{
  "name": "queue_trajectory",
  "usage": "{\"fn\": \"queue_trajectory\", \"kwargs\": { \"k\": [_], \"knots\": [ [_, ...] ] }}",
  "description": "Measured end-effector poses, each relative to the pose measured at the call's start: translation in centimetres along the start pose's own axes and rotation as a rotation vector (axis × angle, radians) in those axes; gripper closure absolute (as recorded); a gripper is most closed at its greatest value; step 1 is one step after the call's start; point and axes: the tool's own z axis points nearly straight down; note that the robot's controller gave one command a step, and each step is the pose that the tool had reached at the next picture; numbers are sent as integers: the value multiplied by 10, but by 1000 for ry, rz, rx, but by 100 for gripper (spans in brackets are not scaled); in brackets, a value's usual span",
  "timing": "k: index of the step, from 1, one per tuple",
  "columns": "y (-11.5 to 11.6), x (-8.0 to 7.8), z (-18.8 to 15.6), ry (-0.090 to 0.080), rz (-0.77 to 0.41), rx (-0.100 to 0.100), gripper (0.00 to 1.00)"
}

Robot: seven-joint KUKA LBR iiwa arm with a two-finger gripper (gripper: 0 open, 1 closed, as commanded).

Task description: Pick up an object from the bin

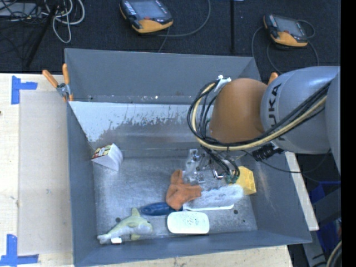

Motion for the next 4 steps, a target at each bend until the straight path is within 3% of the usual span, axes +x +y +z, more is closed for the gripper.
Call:
{"fn": "queue_trajectory", "kwargs": {
  "k": [1,2,3,4],
  "knots": [
    [-3,-16,-46,7,-31,-1,100],
    [-1,-30,-81,-6,-77,0,100],
    [34,-22,-13,3,-46,0,0],
    [34,-22,-13,2,-46,0,0]
  ]
}}
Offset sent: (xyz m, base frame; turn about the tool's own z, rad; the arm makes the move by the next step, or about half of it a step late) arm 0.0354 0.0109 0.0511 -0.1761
